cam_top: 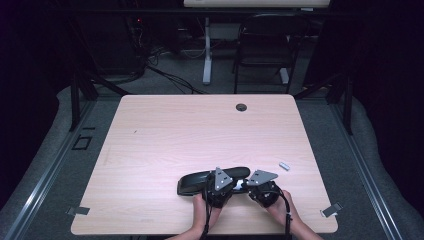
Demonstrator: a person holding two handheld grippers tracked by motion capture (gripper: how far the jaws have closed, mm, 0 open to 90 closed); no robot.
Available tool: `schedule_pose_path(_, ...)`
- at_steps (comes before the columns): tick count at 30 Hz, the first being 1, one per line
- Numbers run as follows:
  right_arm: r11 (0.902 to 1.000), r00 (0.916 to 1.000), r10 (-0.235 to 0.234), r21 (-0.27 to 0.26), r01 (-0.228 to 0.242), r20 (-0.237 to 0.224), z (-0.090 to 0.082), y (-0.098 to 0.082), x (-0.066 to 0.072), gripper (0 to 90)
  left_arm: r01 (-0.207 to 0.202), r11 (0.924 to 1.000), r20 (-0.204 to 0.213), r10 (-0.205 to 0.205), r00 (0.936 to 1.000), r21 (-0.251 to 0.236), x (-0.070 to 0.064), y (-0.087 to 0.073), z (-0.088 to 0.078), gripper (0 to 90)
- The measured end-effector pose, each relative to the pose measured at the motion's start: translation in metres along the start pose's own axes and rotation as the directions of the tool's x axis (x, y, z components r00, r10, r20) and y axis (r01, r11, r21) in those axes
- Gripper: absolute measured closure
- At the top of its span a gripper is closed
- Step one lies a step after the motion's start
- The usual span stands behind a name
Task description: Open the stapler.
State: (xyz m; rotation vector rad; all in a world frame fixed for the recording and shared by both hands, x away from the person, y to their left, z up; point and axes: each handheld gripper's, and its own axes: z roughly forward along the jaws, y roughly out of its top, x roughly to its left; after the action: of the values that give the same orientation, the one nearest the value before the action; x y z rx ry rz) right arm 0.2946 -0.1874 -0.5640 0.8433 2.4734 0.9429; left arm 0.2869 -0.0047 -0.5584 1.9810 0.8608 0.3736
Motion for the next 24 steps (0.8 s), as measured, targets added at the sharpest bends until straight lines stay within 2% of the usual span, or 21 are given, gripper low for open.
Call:
schedule_pose_path(11,1.0000,1.0000,-0.007,-0.005,0.007,0.000,0.000,0.000,0.000,90.0,0.019,0.9992,0.004,-0.018,0.9998,-0.034,0.001,0.006,-0.007,90.0)
schedule_pose_path(12,1.0000,1.0000,-0.001,-0.006,0.001,0.000,0.000,0.000,0.000,90.0,0.009,0.9994,0.002,-0.009,1.0000,-0.035,0.002,0.007,-0.008,90.0)
schedule_pose_path(19,1.0000,1.0000,-0.006,-0.003,0.006,0.004,0.000,0.000,0.000,90.0,0.014,0.9984,0.007,-0.014,0.9999,-0.054,0.003,0.011,-0.012,90.0)
schedule_pose_path(23,1.0000,1.0000,-0.006,-0.002,0.006,0.004,0.000,0.000,0.000,90.0,0.004,0.9982,-0.005,-0.004,1.0000,-0.060,0.003,0.013,-0.015,90.0)
schedule_pose_path(24,1.0000,1.0000,-0.005,-0.002,0.005,0.003,0.000,0.000,0.000,90.0,0.016,0.9977,-0.005,-0.016,0.9999,-0.066,0.003,0.013,-0.016,90.0)
